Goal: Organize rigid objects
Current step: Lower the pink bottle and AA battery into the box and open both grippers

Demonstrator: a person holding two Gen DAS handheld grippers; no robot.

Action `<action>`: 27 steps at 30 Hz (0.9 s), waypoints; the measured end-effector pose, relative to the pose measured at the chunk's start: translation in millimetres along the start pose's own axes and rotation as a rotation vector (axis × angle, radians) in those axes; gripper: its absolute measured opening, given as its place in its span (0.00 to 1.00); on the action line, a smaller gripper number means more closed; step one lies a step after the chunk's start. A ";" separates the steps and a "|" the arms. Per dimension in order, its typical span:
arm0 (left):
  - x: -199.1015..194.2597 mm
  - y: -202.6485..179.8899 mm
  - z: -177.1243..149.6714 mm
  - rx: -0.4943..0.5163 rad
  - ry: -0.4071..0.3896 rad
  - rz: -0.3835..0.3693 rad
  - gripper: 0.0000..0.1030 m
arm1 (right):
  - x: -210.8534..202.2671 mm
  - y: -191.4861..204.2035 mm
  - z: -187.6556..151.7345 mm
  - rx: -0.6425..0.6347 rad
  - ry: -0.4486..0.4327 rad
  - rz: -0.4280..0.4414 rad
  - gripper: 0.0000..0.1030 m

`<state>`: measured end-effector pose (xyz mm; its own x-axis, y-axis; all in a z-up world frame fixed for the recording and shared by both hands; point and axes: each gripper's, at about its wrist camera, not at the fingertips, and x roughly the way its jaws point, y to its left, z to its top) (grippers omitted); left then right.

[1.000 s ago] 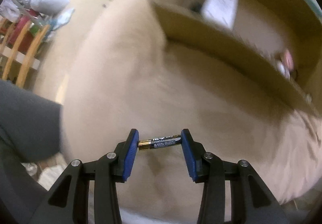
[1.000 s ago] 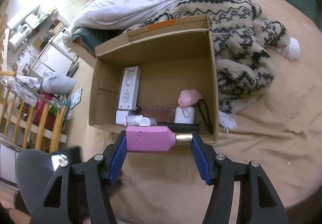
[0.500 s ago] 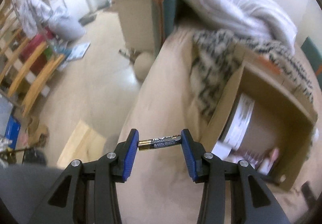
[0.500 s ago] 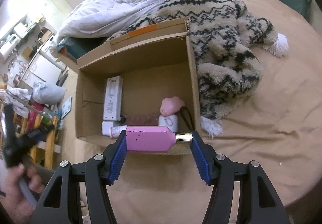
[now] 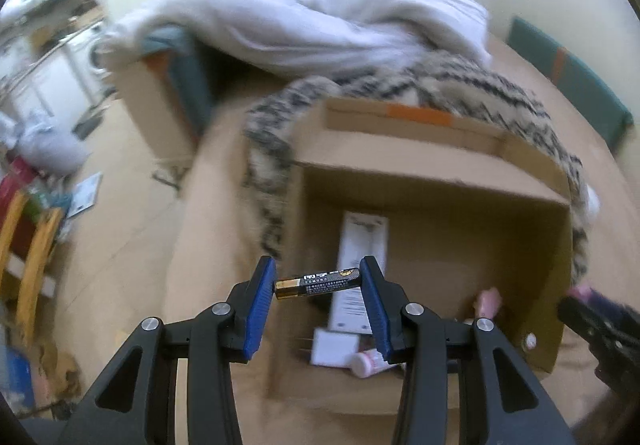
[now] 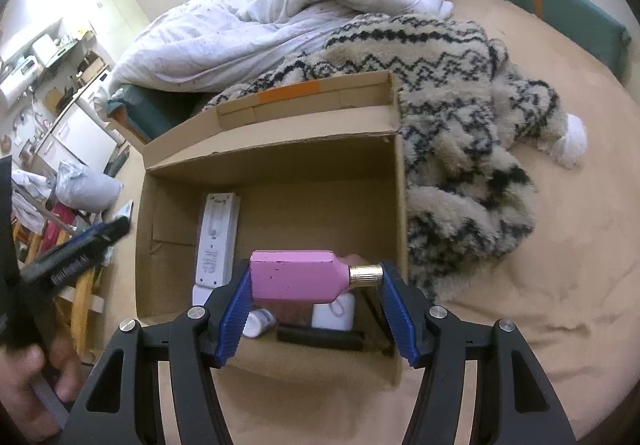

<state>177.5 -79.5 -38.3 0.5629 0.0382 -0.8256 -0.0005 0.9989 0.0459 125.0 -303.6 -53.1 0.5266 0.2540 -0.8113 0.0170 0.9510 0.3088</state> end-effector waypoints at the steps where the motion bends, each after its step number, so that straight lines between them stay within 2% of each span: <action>1: 8.3 -6.5 -1.5 0.020 0.018 -0.010 0.39 | 5.6 0.9 0.7 -0.002 0.013 0.001 0.63; 5: 39.3 -20.6 -13.4 0.068 0.105 -0.007 0.39 | 26.1 3.0 -3.7 -0.004 0.067 0.023 0.63; 7: 46.0 -21.1 -16.5 0.068 0.122 -0.020 0.39 | 33.0 4.4 -8.3 -0.007 0.083 0.027 0.63; 21: 69.6 -18.2 -23.9 0.074 0.155 0.004 0.39 | 67.8 12.3 -15.3 -0.054 0.159 0.018 0.63; 27: 68.5 -19.2 -25.3 0.081 0.140 0.023 0.39 | 68.2 15.4 -14.4 -0.067 0.148 0.017 0.63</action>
<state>195.2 -95.4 -109.9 0.4425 0.0702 -0.8940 0.0579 0.9926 0.1066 148.9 -269.1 -110.8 0.3957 0.2887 -0.8718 -0.0504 0.9547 0.2932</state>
